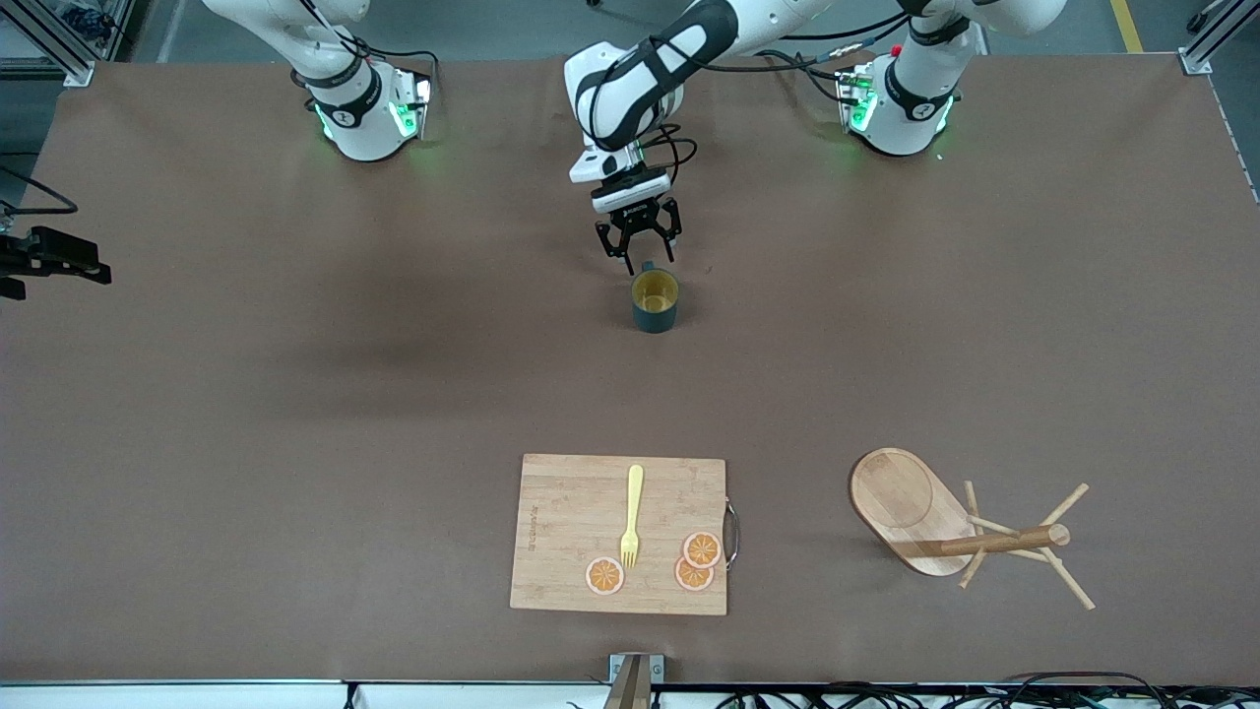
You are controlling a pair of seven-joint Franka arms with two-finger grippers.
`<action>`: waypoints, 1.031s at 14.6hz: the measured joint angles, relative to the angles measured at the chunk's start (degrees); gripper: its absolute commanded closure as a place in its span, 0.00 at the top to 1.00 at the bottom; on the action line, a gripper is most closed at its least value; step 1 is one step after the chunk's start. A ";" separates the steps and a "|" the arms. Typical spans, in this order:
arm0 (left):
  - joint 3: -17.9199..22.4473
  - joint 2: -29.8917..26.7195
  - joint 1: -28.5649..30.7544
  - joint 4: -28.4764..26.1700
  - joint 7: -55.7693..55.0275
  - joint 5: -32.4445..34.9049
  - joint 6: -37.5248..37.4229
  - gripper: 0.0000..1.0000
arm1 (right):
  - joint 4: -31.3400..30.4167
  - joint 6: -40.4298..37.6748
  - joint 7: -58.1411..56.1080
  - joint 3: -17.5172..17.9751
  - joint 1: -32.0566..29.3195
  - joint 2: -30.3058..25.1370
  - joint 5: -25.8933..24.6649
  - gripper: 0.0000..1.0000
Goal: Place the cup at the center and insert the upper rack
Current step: 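Lower the left gripper over the mug and grasp its handle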
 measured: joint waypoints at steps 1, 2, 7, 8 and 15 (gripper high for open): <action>0.05 0.00 0.03 0.10 0.00 0.43 -0.05 0.61 | 0.20 -0.59 1.15 0.00 0.00 -0.42 0.00 1.00; 0.17 0.00 0.06 0.19 0.00 1.05 -0.06 0.61 | 0.30 -1.32 2.22 0.01 0.00 -1.09 0.01 1.00; 0.37 0.00 0.12 0.25 0.00 2.38 -0.09 0.58 | -0.10 -3.58 3.46 0.02 0.00 -5.00 0.01 1.00; 0.43 0.02 0.18 0.25 -0.07 3.11 -0.14 0.56 | -0.52 -3.65 3.49 0.02 0.00 -5.71 0.01 1.00; 1.59 0.92 0.52 0.38 -1.23 4.75 -0.16 0.05 | -3.31 -3.67 5.61 0.16 1.10 -9.01 0.18 1.00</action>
